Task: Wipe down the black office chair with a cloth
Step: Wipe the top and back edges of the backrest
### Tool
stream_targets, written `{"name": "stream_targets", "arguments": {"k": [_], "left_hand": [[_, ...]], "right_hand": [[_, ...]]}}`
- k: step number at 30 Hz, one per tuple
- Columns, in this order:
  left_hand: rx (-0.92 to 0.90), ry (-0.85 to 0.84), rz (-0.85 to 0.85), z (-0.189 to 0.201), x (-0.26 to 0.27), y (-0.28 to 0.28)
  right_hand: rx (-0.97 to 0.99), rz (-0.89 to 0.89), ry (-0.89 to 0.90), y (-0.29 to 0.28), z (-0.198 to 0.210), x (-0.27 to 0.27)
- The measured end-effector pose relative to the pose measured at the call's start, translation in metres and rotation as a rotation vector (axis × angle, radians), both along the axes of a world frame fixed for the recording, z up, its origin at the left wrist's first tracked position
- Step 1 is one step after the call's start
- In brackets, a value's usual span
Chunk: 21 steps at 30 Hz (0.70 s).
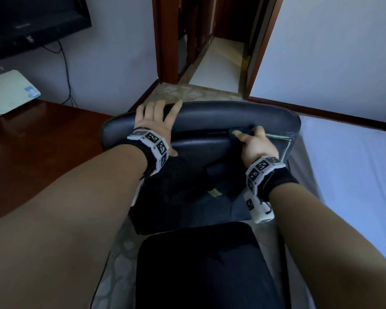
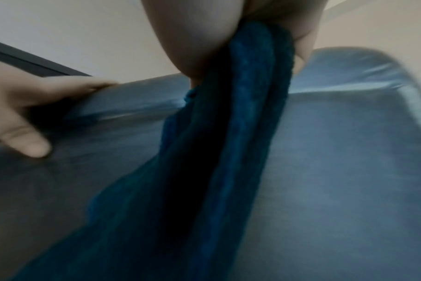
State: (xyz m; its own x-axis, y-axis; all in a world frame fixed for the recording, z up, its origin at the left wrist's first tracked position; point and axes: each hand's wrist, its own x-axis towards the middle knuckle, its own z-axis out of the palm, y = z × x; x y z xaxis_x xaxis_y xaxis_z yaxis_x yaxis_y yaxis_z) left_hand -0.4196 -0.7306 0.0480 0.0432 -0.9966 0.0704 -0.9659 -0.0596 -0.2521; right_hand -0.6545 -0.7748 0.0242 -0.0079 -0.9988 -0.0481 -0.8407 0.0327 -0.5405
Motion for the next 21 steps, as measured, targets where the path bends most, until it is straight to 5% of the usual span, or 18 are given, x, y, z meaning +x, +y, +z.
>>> {"name": "stream_targets", "arguments": {"k": [5, 11, 17, 21], "left_hand": [[-0.015, -0.024, 0.041, -0.002, 0.0, 0.001], [-0.025, -0.005, 0.067, -0.005, 0.005, 0.008], [-0.012, -0.003, 0.049, -0.002, 0.003, 0.009], [-0.013, -0.026, 0.079, -0.004, 0.002, 0.009]], "right_hand": [[-0.055, 0.033, -0.009, 0.002, 0.009, 0.005], [-0.04, 0.28, -0.007, 0.026, 0.002, 0.059], [0.012, -0.012, -0.208, 0.01, 0.013, 0.027], [-0.021, 0.069, -0.151, 0.015, 0.021, 0.05]]}}
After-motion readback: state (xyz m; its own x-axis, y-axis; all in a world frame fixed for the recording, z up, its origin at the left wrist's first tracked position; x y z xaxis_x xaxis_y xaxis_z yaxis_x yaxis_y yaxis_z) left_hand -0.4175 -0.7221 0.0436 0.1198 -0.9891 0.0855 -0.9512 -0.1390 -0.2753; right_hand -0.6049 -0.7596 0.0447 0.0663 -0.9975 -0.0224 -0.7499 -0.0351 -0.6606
